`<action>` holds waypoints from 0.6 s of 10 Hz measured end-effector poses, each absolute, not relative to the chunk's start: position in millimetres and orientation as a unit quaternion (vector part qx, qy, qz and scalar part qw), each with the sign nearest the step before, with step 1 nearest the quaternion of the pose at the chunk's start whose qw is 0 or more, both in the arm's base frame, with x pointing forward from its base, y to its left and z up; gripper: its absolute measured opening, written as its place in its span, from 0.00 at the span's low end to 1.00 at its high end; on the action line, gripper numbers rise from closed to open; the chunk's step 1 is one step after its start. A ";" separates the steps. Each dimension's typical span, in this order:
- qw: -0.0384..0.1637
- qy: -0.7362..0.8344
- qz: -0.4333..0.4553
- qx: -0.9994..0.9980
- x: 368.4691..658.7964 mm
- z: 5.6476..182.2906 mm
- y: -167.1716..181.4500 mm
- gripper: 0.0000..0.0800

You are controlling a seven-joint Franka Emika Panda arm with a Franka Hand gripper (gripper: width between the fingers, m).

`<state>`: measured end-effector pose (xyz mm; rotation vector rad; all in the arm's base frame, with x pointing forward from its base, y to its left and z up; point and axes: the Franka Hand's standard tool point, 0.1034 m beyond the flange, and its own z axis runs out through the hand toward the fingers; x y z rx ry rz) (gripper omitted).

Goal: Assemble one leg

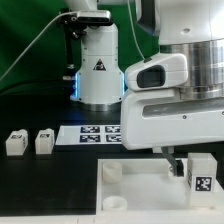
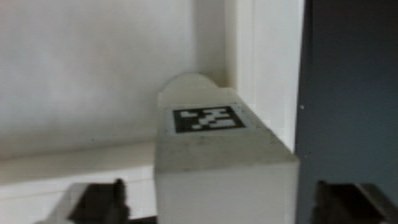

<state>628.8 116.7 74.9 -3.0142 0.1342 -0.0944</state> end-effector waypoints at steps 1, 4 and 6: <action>0.063 0.099 -0.028 -0.993 628.7 74.6 115.1 0.49; 0.070 0.296 -0.016 -0.953 628.2 73.6 111.2 0.38; 0.078 0.531 0.004 -0.844 624.9 72.5 113.5 0.38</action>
Offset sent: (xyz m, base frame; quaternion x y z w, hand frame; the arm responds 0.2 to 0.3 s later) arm 0.0013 -0.0070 0.0048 0.0105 0.0298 0.3342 0.9420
